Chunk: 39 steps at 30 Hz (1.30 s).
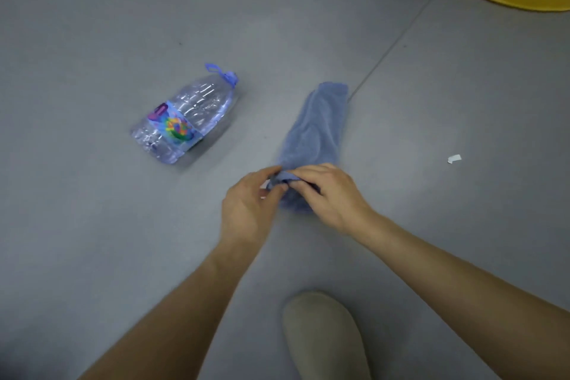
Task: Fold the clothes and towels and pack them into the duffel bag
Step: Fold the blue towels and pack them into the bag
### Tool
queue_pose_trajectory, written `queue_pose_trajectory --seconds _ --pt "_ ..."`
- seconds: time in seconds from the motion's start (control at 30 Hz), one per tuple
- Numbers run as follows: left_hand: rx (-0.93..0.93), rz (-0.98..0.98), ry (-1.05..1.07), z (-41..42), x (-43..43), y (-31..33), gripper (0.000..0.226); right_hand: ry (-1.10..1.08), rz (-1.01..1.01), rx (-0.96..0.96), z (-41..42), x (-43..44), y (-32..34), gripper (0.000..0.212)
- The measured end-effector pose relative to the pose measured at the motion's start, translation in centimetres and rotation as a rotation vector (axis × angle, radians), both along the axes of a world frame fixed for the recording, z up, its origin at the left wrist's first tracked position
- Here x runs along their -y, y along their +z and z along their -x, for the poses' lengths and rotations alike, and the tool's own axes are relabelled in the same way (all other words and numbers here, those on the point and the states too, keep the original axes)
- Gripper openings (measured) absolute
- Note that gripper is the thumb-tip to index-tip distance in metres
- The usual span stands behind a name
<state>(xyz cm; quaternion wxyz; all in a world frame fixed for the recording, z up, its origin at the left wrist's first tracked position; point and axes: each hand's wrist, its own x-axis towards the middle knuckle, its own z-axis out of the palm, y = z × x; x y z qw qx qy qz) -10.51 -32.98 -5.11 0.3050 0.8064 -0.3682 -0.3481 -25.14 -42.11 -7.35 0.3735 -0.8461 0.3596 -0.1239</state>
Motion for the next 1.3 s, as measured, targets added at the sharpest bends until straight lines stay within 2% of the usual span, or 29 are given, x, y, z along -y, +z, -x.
queue_pose_trajectory --seconds 0.13,0.23,0.3,0.37,0.43,0.53,0.67,0.73,0.77,0.87,0.93,1.03,1.13,1.2,1.3 --pt "0.073 0.081 0.154 -4.1 -3.8 8.2 0.017 0.088 -0.225 0.131 -5.6 -2.5 7.1 0.030" --pt "0.205 0.070 0.244 -5.9 -7.4 14.4 0.019 0.223 -0.283 0.125 -8.6 -4.7 12.1 0.028" --pt "0.294 0.071 0.277 -7.0 -10.0 18.4 0.022 0.299 -0.307 0.094 -10.5 -6.2 16.1 0.043" --pt "0.355 0.069 0.297 -8.2 -12.7 22.7 0.024 0.386 -0.326 0.089 -11.9 -7.7 20.4 0.047" --pt "0.411 0.066 0.289 -9.2 -15.5 27.2 0.023 0.464 -0.286 0.105 -13.2 -9.0 24.6 0.045" --pt "0.460 0.059 0.291 -9.9 -19.4 34.0 0.023 0.551 -0.124 0.138 -15.2 -11.5 30.6 0.038" --pt "0.405 0.188 0.370 -9.7 -24.3 40.6 0.017 0.571 0.075 0.223 -17.4 -15.9 38.6 0.036" --pt "0.348 0.285 0.412 -9.1 -26.5 42.4 0.006 0.564 0.090 0.258 -18.3 -18.2 41.6 0.036" --pt "0.342 0.322 0.435 -8.9 -27.6 42.9 0.007 0.572 0.091 0.279 -18.7 -19.2 42.8 0.032" --pt "0.390 0.388 0.577 -8.4 -30.7 43.5 0.002 0.623 0.104 0.335 -19.5 -22.1 45.6 0.020" --pt "0.425 0.374 0.654 -8.3 -32.4 43.7 0.011 0.653 0.147 0.346 -19.6 -23.9 46.7 0.018" --pt "0.450 0.276 0.692 -7.6 -34.4 43.7 0.011 0.639 0.177 0.362 -19.4 -25.9 47.3 0.018" --pt "0.354 0.355 0.650 -7.1 -35.7 43.0 0.009 0.637 0.130 0.370 -19.1 -27.0 47.1 0.015" --pt "0.365 0.393 0.602 -6.8 -36.2 42.2 0.015 0.647 0.073 0.352 -18.9 -27.7 46.6 0.012" --pt "0.393 0.474 0.682 -6.7 -36.5 41.2 0.013 0.657 0.012 0.340 -18.7 -28.7 45.7 0.010"
